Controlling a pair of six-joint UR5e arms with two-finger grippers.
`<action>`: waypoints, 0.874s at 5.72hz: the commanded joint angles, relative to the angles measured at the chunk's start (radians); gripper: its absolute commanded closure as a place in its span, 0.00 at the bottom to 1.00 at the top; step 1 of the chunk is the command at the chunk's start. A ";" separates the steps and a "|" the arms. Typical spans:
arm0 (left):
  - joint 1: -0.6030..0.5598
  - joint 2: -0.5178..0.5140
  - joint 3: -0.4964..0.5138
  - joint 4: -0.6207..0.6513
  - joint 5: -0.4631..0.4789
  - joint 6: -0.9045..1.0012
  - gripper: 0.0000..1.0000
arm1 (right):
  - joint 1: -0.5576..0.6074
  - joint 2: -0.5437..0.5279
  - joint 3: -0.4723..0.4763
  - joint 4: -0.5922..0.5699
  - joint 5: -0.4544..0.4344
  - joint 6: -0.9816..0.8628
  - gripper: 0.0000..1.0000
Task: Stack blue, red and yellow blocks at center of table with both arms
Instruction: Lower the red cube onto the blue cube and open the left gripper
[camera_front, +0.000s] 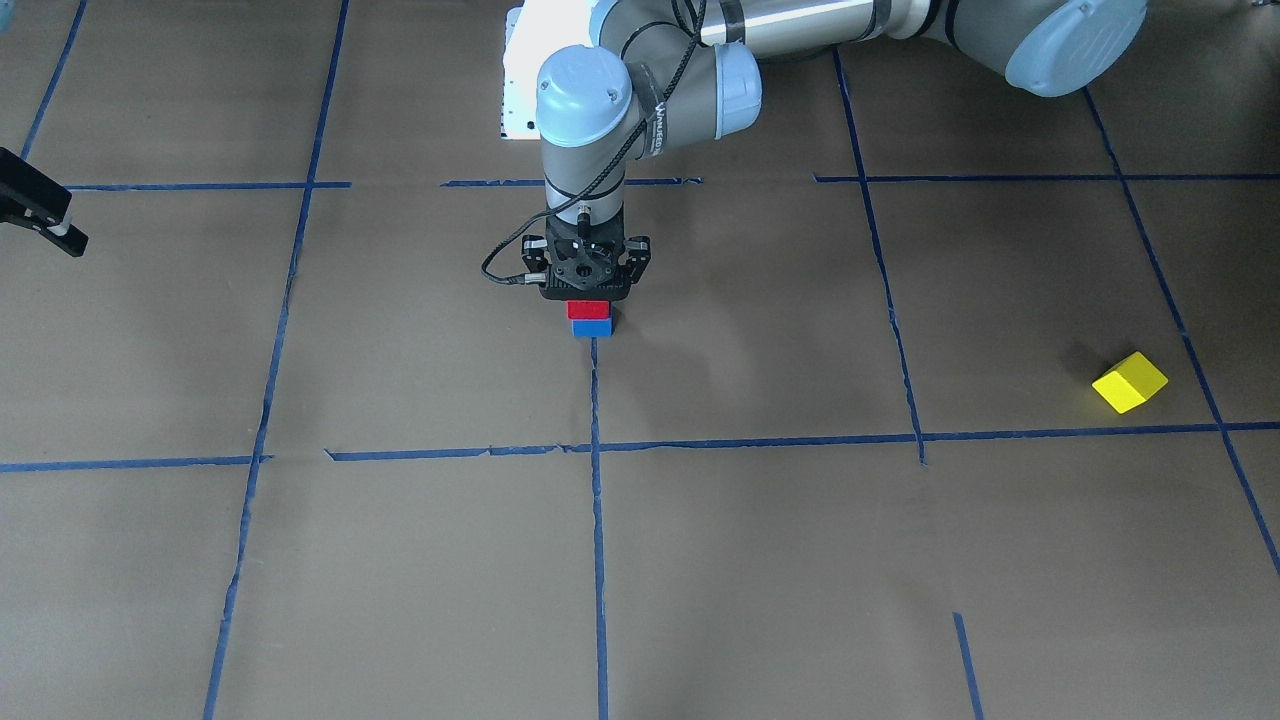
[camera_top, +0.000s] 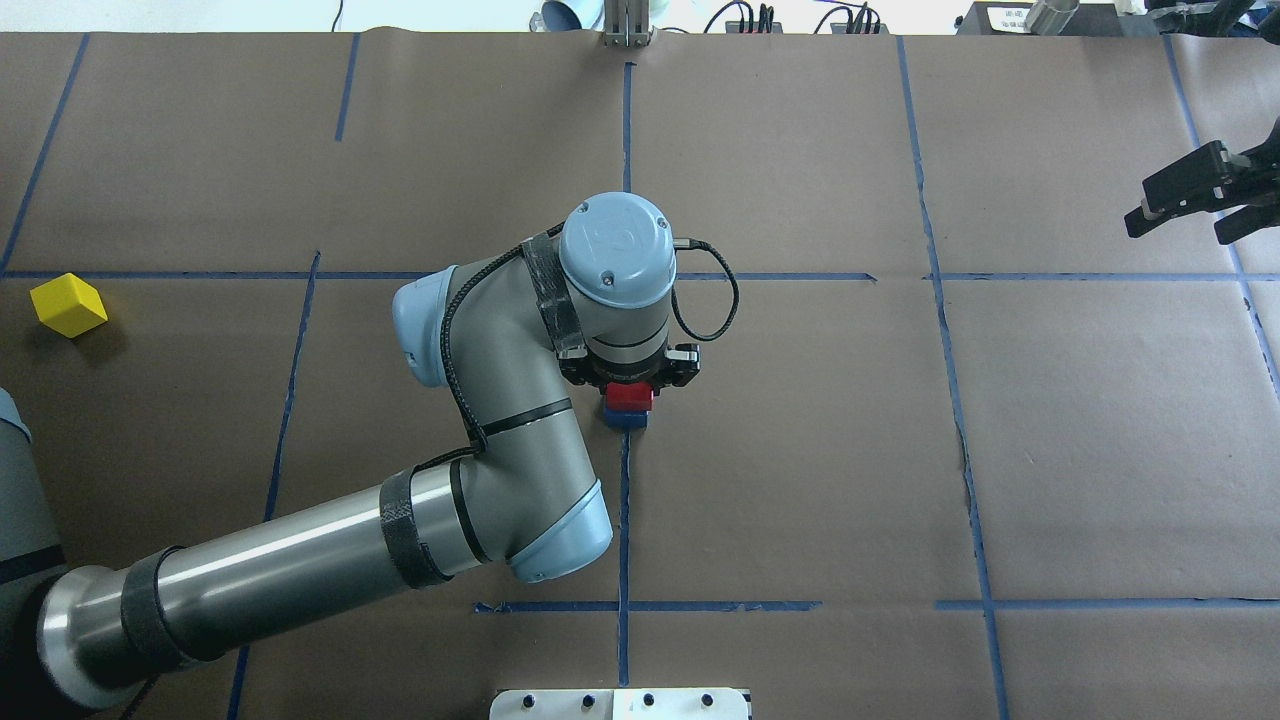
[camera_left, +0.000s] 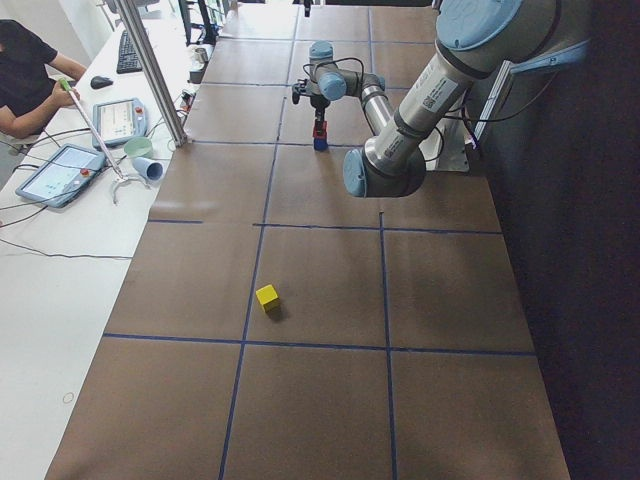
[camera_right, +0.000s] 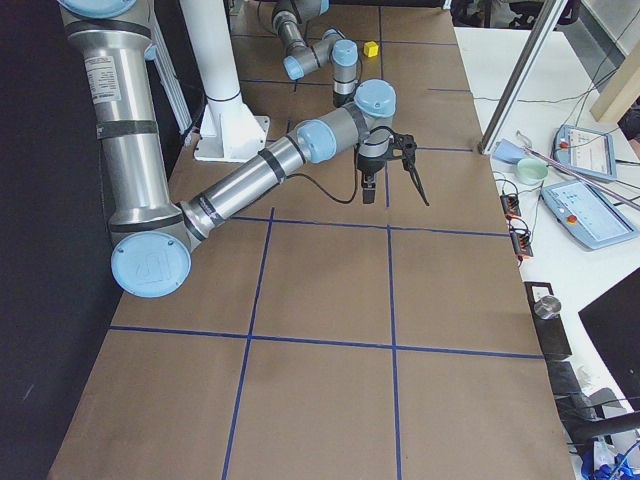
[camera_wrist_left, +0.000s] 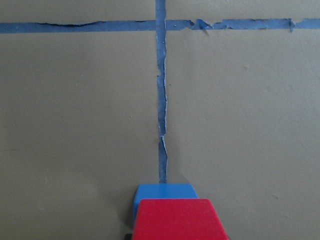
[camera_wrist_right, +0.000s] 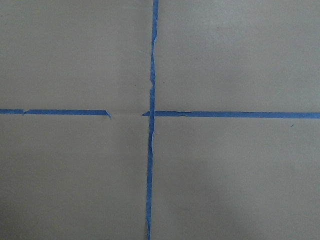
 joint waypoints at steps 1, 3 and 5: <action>0.000 0.000 -0.003 0.009 0.000 -0.020 0.98 | -0.001 0.001 -0.002 0.000 -0.001 0.002 0.00; 0.000 -0.003 -0.004 0.030 -0.001 -0.020 0.98 | -0.002 0.001 -0.002 0.000 -0.001 0.004 0.00; 0.000 -0.002 -0.004 0.027 0.000 -0.020 0.25 | -0.003 0.001 -0.004 0.000 0.000 0.004 0.00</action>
